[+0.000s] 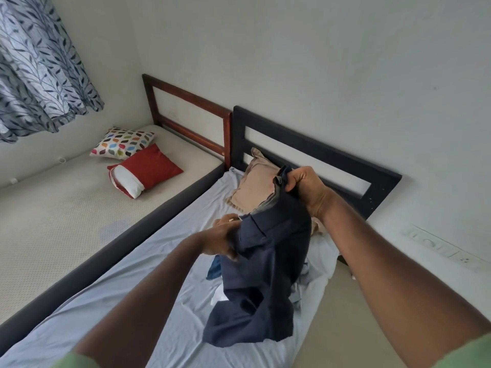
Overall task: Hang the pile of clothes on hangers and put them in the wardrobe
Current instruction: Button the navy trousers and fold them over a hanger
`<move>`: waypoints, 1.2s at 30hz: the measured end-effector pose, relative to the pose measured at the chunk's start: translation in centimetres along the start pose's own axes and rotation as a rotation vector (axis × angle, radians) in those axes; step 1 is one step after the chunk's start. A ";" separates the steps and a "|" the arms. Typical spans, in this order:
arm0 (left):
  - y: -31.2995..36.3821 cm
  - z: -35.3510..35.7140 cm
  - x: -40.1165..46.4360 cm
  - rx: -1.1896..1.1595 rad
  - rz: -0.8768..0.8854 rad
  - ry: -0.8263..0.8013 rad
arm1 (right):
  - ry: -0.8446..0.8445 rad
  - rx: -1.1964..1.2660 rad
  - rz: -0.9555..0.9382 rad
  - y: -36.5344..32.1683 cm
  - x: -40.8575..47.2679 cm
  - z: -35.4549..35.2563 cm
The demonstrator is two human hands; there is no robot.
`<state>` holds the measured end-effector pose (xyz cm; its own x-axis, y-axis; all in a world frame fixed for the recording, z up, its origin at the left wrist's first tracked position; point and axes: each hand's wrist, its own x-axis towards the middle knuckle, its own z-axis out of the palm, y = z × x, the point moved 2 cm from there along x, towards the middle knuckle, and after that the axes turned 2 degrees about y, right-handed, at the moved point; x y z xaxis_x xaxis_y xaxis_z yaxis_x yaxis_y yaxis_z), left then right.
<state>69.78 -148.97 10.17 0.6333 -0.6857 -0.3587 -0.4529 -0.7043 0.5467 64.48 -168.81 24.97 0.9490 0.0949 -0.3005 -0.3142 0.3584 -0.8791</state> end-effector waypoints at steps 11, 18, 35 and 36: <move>-8.3 1.3 -4.8 -0.485 -0.556 -0.308 | 0.196 0.112 -0.162 -1.5 -2.5 -6.9; -5.5 2.9 -4.5 -0.418 -0.343 -0.037 | 0.403 0.077 -0.178 0.8 -2.1 -11.5; 0.3 -17.6 -4.8 -0.953 -0.115 0.105 | 0.316 -0.073 0.018 -1.6 -2.1 -19.4; -0.3 -18.0 -3.6 -0.858 -0.166 0.135 | 0.336 -0.111 0.032 -1.6 -1.3 -19.7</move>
<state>78.94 -143.01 24.96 0.7421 -0.5211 -0.4216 0.2442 -0.3755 0.8941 63.30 -187.85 19.50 0.8835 -0.2129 -0.4173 -0.3621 0.2548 -0.8966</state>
